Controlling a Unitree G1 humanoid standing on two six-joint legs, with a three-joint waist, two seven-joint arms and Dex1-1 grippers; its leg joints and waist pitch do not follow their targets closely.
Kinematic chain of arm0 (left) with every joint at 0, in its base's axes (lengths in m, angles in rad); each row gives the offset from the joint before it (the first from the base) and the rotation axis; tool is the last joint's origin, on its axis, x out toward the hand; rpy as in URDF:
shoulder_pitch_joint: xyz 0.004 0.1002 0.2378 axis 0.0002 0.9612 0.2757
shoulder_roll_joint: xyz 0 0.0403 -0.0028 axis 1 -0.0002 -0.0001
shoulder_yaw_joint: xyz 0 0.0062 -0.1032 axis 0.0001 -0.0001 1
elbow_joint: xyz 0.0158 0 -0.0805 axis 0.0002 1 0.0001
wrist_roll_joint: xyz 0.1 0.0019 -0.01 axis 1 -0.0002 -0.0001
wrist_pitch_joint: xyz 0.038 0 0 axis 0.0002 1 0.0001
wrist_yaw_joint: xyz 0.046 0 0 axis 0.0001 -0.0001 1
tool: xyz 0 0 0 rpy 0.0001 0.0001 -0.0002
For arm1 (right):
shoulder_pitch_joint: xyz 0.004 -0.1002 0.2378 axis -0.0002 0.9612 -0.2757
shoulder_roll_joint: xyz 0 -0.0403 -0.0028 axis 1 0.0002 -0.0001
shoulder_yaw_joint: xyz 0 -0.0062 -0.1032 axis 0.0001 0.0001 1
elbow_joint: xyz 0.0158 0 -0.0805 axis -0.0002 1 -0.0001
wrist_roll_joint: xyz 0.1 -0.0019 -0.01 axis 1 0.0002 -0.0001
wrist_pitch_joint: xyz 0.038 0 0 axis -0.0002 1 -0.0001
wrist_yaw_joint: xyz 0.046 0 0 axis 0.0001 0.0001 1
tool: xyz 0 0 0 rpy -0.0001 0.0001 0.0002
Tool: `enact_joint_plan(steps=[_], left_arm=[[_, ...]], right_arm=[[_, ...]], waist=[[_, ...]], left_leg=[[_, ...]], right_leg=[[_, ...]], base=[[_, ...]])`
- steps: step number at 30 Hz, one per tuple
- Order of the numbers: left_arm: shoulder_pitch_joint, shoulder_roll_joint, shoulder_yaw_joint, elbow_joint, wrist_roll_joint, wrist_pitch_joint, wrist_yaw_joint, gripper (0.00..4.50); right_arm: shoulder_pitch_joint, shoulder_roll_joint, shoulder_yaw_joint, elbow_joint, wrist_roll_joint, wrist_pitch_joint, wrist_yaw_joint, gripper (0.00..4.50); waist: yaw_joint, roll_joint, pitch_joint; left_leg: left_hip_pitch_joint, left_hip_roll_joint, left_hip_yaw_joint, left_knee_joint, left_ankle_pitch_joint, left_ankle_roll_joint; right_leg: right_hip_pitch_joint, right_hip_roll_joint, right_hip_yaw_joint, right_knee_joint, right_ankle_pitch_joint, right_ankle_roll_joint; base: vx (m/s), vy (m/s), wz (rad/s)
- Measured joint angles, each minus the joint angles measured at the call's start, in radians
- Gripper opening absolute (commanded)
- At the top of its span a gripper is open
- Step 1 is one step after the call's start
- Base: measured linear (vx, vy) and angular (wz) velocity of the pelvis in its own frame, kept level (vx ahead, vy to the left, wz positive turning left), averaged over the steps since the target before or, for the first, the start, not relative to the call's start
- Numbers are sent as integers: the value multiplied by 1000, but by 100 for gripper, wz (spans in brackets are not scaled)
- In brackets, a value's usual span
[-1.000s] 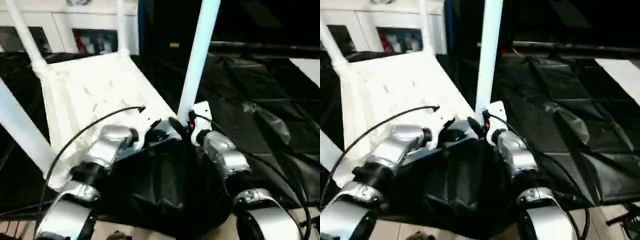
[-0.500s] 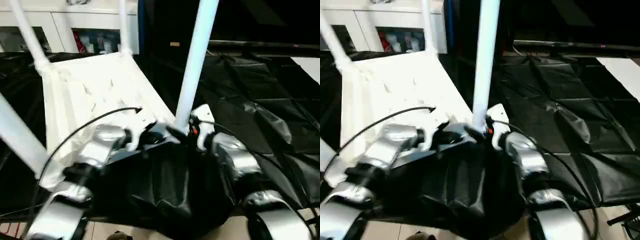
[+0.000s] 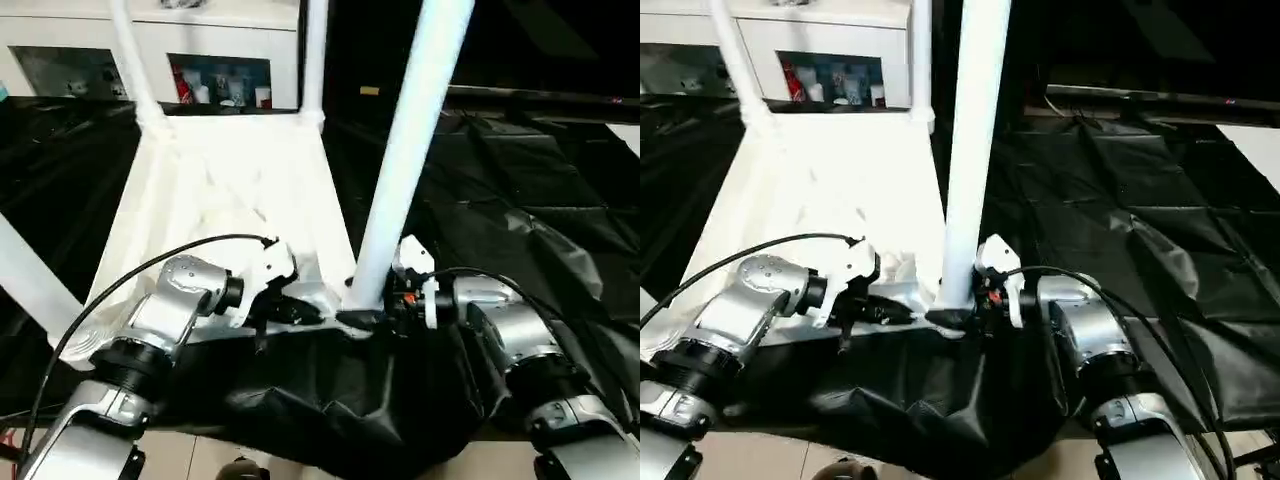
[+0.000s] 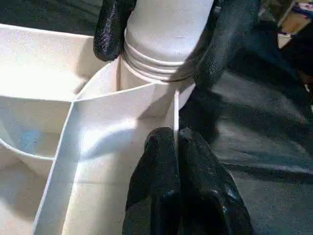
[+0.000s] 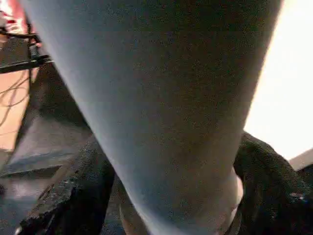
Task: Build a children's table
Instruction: Rotate leg to tighten
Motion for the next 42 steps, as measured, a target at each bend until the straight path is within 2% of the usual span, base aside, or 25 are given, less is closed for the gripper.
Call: enact_joint_plan(steps=[5,10,17,24,26,27,31,34,37,42], left_arm=[[8,10,-6,-19,-6,20,-25,0],[9,7,1,-16,-4,22,4,0],[-56,-96,51,93,42,30,267,0],[-118,-184,65,176,59,56,433,0],[-123,-187,67,182,59,54,437,0],[-123,-187,68,182,59,51,436,0],[-122,-181,70,181,59,43,410,0],[-114,-168,69,170,59,31,381,0],[-97,-152,64,148,59,16,358,0],[-54,-105,49,81,46,12,253,0]], right_arm=[[6,0,3,-15,11,31,25,280],[8,13,-6,-1,5,11,-19,271],[-54,152,-133,133,-6,-4,-468,270],[-100,216,-196,199,-15,-20,-718,269],[-102,219,-197,206,-15,-41,-728,269],[-101,220,-197,207,-16,-48,-728,325],[-78,220,-197,178,-15,-54,-684,345],[-74,204,-186,166,-33,-57,-633,385],[-71,178,-158,162,-36,-64,-563,392],[-39,115,-118,110,-23,-55,-369,392]], waist=[[4,0,0],[2,0,0],[-42,-2,0],[-48,-1,-1],[-47,-1,-1],[-47,0,-1],[-44,-1,-1],[-42,-1,-1],[-46,-2,0],[-39,-2,0]], left_leg=[[0,0,0,0,0,0],[1,0,0,0,0,0],[3,0,-2,4,1,-1],[2,-1,-2,4,1,-1],[2,-1,-2,2,1,-1],[2,-1,-2,1,1,-1],[2,0,-2,-2,1,-1],[1,0,-2,-2,1,-1],[1,0,-1,-2,1,-1],[0,0,-1,-2,1,-1]], right_leg=[[0,0,0,0,0,0],[1,0,0,0,0,0],[1,0,-1,-3,0,1],[1,0,0,-4,0,0],[1,0,0,-4,1,0],[1,0,0,-4,1,-1],[0,0,-1,-1,2,-1],[-1,0,-1,-1,2,0],[-1,0,-1,-1,2,0],[-1,0,-1,-1,2,0]], base=[[0,0,0],[0,0,0],[0,0,0],[0,0,0],[0,0,0],[0,0,0],[0,0,0],[0,0,0],[0,0,0],[0,0,0]])
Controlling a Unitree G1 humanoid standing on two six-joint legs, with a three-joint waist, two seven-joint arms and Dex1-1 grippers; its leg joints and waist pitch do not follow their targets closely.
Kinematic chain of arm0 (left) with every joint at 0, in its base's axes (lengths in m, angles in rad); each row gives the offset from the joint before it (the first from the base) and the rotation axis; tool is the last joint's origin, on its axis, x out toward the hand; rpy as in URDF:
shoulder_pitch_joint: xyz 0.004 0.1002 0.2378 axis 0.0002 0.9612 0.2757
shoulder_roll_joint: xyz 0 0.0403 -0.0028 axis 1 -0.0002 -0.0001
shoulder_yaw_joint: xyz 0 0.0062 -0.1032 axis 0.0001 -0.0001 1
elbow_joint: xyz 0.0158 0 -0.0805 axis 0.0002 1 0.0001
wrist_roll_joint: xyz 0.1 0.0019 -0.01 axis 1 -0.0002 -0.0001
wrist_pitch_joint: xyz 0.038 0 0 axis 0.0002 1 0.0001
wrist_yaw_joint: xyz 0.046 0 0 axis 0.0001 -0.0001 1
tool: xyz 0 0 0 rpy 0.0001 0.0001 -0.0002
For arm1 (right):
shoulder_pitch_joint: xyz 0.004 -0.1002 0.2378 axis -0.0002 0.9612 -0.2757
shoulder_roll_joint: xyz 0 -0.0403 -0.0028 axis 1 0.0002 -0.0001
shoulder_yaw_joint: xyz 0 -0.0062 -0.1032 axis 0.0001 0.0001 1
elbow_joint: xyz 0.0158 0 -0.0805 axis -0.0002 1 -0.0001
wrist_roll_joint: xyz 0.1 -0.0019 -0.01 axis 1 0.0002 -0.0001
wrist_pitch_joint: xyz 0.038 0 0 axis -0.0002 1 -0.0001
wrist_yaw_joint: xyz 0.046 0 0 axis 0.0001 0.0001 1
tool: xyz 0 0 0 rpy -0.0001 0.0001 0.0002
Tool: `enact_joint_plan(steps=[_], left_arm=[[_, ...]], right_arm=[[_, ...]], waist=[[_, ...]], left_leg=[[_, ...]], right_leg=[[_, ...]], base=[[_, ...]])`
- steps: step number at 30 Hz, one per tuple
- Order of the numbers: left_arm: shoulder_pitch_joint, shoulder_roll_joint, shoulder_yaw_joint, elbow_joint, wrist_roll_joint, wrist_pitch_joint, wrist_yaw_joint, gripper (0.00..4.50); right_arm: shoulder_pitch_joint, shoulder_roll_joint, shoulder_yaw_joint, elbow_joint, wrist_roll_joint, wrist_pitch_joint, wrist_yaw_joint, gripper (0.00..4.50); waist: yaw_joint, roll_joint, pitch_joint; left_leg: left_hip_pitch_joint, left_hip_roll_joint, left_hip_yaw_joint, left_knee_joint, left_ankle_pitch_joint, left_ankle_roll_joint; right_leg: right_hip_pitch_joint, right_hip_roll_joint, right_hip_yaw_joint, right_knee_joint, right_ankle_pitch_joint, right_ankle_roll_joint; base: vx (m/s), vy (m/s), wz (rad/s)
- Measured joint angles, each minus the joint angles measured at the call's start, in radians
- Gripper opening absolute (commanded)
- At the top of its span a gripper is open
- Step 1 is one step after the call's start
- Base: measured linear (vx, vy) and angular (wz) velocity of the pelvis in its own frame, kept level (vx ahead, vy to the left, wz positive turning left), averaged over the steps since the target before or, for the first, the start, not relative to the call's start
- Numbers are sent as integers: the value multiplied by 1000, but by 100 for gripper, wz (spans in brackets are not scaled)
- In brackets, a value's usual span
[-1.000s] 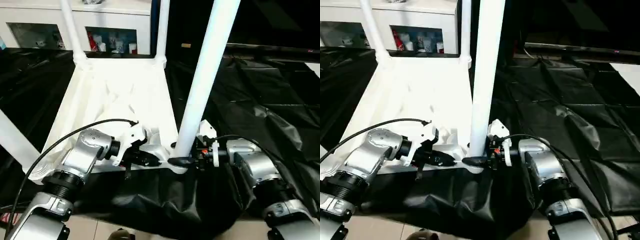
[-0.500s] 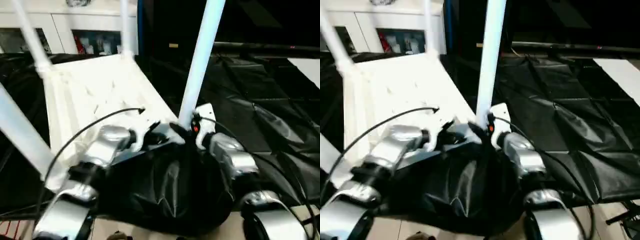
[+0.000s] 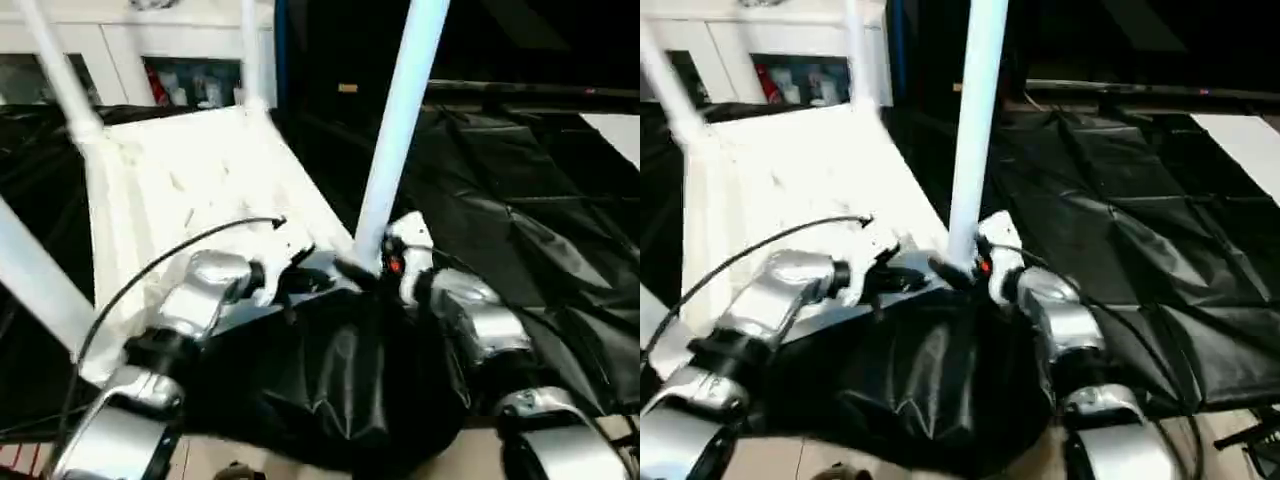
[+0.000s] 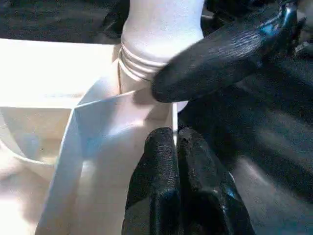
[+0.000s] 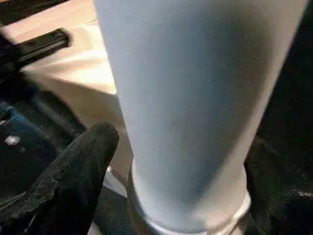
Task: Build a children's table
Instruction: Rotate leg to tighten
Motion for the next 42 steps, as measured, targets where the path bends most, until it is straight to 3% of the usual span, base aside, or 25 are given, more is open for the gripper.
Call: enact_joint_plan(steps=[5,10,11,13,23,27,35,40,41,42], left_arm=[[38,60,-28,-61,-31,0,-134,0],[52,87,-48,-83,-34,-10,-195,0],[54,92,-49,-88,-34,-10,-203,0],[55,101,-54,-96,-35,-9,-221,0],[69,114,-59,-122,-43,7,-264,0],[67,87,-32,-96,-40,7,-184,0],[-41,-56,7,64,15,29,129,0],[-58,-81,8,88,21,26,174,0],[-58,-81,8,88,21,24,174,0],[-59,-81,8,90,21,22,174,0]], right_arm=[[27,-53,56,-42,24,-1,207,392],[44,-90,93,-80,25,6,307,392],[46,-92,96,-86,26,12,320,368],[50,-99,103,-103,28,28,343,368],[66,-103,106,-128,53,72,381,285],[64,-52,63,-94,51,60,240,270],[-29,109,-79,40,21,53,-322,268],[-37,119,-83,54,7,19,-387,268],[-37,119,-83,54,8,16,-387,322],[-37,119,-84,54,9,16,-386,335]], waist=[[24,0,0],[31,-1,0],[32,-1,0],[34,-1,0],[45,-1,0],[37,-1,0],[-5,-1,0],[-7,2,-1],[-6,2,-1],[-6,2,-1]], left_leg=[[-1,0,0,0,0,0],[0,0,0,2,0,0],[0,0,0,2,0,0],[0,0,0,2,0,0],[-1,0,0,1,0,0],[2,0,0,2,0,0],[3,0,0,5,0,0],[2,-1,0,4,0,0],[1,-1,0,3,0,0],[1,-1,0,3,0,0]], right_leg=[[0,0,0,-1,0,0],[1,0,0,-1,0,0],[1,0,0,0,0,0],[1,0,0,0,0,0],[1,0,0,-1,0,0],[2,0,0,1,0,0],[1,-1,1,-2,-1,1],[2,-1,1,-3,0,1],[2,-1,1,-3,0,1],[2,-1,1,-3,0,0]], base=[[0,0,0],[0,0,0],[0,0,0],[0,0,0],[0,0,0],[0,0,0],[0,0,0],[0,0,0],[0,0,0],[0,0,0]])
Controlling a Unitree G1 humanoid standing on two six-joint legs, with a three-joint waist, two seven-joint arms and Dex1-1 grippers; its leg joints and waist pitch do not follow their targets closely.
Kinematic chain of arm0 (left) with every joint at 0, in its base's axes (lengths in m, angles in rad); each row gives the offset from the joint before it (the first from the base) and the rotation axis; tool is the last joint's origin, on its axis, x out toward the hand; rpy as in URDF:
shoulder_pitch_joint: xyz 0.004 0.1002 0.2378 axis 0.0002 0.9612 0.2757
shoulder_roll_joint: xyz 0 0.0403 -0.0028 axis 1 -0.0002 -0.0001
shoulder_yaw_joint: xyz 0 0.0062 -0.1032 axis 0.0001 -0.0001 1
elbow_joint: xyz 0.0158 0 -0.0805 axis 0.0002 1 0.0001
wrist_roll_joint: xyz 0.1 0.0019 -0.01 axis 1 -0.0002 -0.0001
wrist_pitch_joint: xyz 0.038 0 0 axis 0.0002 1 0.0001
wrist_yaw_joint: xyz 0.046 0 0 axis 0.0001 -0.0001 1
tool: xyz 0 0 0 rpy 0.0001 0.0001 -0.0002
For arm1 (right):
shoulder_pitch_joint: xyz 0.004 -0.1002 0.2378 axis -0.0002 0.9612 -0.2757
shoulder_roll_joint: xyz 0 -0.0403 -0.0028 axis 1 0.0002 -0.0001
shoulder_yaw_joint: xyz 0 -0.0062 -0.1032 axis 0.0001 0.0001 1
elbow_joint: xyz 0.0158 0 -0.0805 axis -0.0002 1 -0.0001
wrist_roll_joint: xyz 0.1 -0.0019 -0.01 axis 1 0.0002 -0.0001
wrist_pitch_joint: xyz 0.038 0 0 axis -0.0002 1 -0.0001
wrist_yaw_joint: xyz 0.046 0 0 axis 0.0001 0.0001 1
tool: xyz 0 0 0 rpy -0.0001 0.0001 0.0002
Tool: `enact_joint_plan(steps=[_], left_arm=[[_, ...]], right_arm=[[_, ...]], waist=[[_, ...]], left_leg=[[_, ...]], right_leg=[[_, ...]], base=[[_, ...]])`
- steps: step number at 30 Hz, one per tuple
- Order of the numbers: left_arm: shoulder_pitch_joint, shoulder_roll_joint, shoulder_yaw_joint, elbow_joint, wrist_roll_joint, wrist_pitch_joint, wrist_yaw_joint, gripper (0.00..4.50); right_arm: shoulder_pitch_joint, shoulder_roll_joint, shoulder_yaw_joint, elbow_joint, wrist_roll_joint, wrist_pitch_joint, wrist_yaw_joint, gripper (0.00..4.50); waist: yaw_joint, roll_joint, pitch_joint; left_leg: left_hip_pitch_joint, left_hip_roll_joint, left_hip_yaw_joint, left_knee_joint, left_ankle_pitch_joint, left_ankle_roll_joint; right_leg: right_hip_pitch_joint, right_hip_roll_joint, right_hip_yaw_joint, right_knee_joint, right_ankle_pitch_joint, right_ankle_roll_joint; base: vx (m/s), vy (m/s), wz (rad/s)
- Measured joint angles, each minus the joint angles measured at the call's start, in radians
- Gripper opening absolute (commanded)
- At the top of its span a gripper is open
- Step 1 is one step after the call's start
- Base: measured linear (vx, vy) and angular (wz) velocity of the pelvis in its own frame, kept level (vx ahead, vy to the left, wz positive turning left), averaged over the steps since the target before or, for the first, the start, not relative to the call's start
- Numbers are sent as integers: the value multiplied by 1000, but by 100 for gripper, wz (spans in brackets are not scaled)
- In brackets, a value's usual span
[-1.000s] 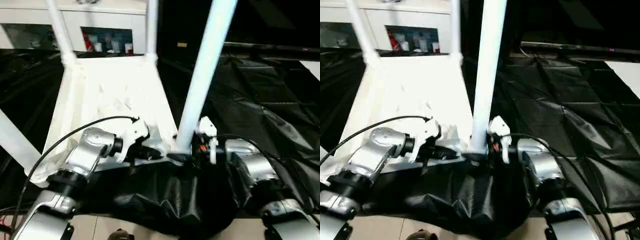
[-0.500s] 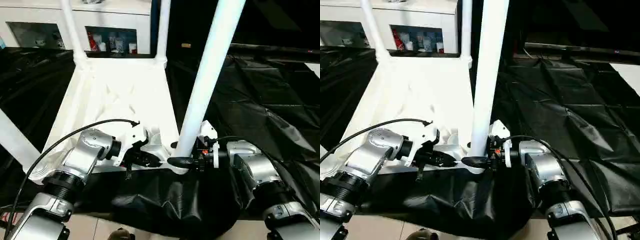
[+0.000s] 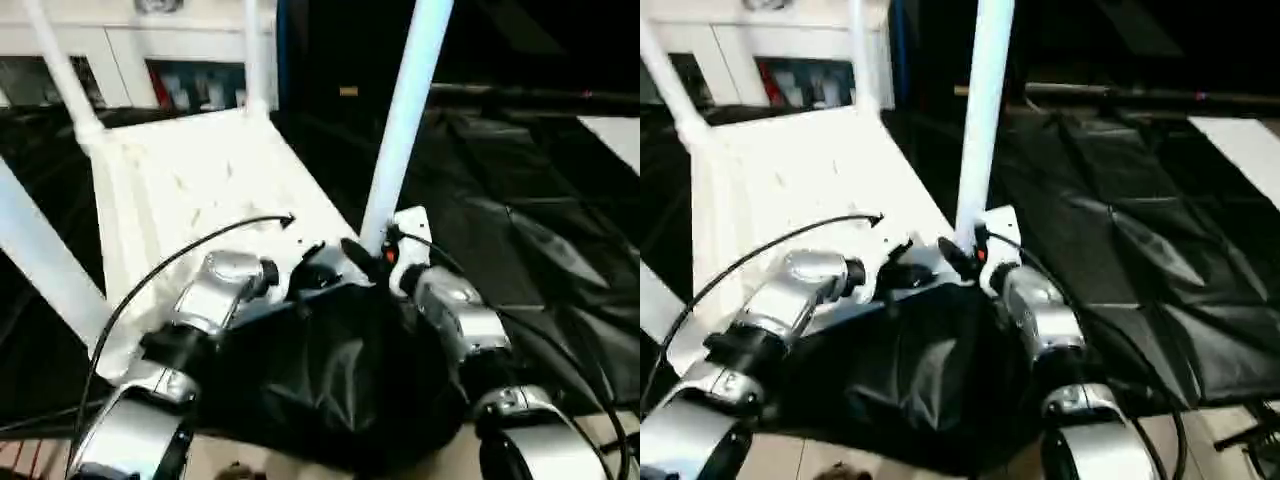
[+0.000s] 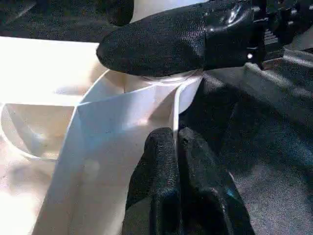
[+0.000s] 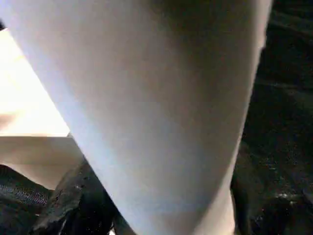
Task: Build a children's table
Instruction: Rotate leg to tighten
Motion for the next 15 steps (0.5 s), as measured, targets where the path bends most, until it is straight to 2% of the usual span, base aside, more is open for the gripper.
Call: enact_joint_plan(steps=[3,4,6,15], left_arm=[[0,5,0,2,3,-15,-10,0],[0,8,0,3,3,-18,-17,0],[0,18,-3,3,3,-28,-39,0],[45,101,-18,-54,-22,-78,-201,0]], right_arm=[[7,-8,-1,-11,-3,2,56,342],[9,-13,0,-14,-5,2,74,373],[19,-35,19,-33,-14,4,129,385],[56,-134,96,-99,-9,0,413,385]], waist=[[1,0,0],[1,0,0],[1,-1,0],[11,-1,1]], left_leg=[[0,0,0,-1,0,0],[0,0,0,-1,0,0],[0,1,0,-1,0,0],[-1,1,0,-3,0,0]], right_leg=[[0,0,0,2,0,0],[0,0,0,3,0,0],[-1,0,-1,3,0,0],[-2,0,-1,2,0,0]], base=[[0,0,0],[0,0,0],[0,0,0],[0,0,0]])
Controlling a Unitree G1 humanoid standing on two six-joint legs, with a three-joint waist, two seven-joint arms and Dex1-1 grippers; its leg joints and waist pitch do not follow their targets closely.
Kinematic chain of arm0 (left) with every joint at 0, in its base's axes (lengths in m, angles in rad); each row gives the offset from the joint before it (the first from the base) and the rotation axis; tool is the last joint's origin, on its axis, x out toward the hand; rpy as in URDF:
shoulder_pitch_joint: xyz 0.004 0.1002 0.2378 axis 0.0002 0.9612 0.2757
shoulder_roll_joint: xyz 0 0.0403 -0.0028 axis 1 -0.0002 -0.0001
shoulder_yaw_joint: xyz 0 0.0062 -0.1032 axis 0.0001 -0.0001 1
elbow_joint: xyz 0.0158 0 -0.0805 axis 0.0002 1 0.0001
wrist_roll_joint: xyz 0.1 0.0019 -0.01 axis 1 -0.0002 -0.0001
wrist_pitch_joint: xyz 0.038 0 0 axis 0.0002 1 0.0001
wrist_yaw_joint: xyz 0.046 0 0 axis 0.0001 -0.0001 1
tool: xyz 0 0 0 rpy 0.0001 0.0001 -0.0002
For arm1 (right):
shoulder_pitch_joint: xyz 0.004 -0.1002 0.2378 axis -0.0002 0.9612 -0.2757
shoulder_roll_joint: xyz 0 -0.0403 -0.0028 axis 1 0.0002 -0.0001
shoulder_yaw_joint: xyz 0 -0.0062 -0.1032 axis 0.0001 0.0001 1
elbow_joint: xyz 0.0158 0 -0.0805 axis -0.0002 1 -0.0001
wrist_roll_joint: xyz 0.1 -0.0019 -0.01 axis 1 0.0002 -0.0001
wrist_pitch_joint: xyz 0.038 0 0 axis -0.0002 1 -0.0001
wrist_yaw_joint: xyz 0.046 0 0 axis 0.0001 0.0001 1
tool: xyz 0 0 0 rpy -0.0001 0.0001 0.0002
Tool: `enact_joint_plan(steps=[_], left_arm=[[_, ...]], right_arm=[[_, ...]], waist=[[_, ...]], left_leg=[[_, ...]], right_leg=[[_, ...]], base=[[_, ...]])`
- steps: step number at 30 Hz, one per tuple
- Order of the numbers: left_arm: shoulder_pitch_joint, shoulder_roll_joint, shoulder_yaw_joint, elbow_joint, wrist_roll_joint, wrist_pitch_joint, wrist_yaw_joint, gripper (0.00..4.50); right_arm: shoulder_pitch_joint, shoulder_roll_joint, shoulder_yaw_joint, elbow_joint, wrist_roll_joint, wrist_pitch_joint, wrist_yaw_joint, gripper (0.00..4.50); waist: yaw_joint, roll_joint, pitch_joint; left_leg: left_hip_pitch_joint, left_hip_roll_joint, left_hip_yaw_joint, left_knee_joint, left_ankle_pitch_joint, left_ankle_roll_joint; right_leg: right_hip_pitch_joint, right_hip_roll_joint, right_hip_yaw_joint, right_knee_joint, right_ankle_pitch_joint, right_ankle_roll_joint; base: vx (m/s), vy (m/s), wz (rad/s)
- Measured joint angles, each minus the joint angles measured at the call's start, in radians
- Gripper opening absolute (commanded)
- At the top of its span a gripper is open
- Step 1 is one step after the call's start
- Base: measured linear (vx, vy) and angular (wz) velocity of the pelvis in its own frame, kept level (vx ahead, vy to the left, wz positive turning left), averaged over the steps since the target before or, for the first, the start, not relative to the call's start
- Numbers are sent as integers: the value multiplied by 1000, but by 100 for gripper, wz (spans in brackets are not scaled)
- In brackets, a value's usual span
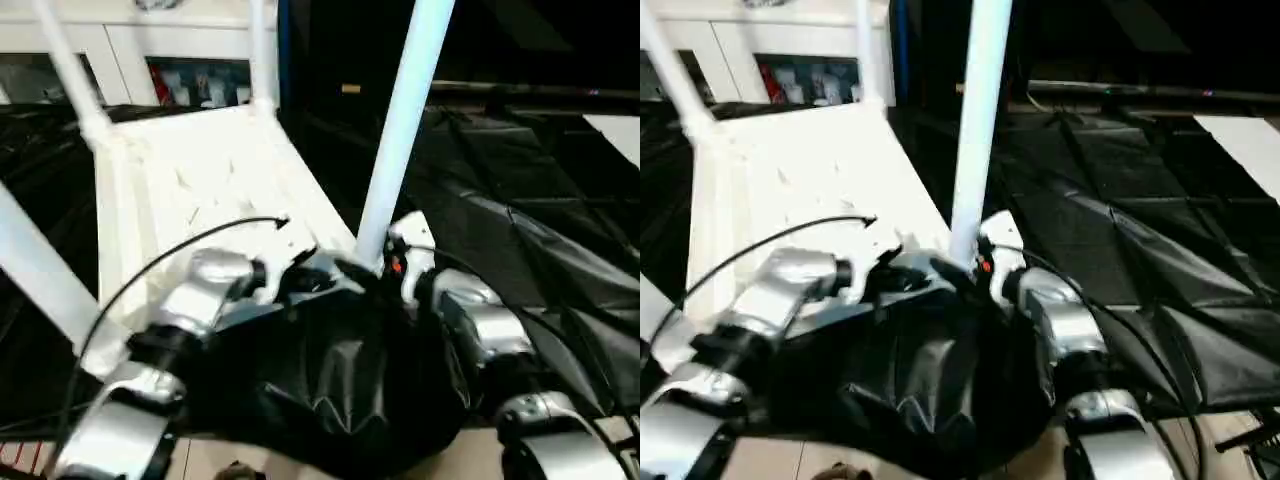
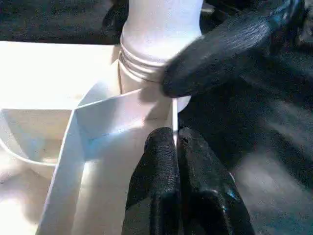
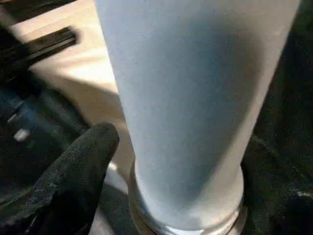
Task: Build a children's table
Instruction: Rotate leg to tighten
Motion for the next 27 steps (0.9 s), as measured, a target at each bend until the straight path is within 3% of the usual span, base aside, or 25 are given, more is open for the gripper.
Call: enact_joint_plan(steps=[5,8,13,18,27], left_arm=[[31,52,-28,-51,-27,-9,-130,0],[32,58,-34,-52,-30,-11,-156,0],[61,91,-47,-103,-41,-9,-210,0],[72,104,-49,-125,-43,-1,-230,0],[75,102,-47,-125,-47,11,-228,0]], right_arm=[[29,-54,61,-44,24,2,195,385],[30,-69,72,-53,24,10,237,385],[33,-106,113,-81,23,23,337,385],[33,-108,120,-87,23,31,354,328],[32,-103,114,-86,24,47,345,275]], waist=[[26,0,0],[32,-1,0],[37,-5,1],[38,-8,1],[39,-9,0]], left_leg=[[-1,0,1,-1,0,0],[-1,0,1,1,0,0],[0,0,1,0,0,0],[-1,0,1,0,0,0],[0,0,1,1,0,0]], right_leg=[[0,0,0,-1,0,0],[0,0,0,-1,0,0],[0,0,0,-1,0,0],[0,0,0,-1,0,0],[1,0,0,-1,0,0]], base=[[0,0,0],[0,0,0],[0,0,0],[0,0,0],[0,0,0]])
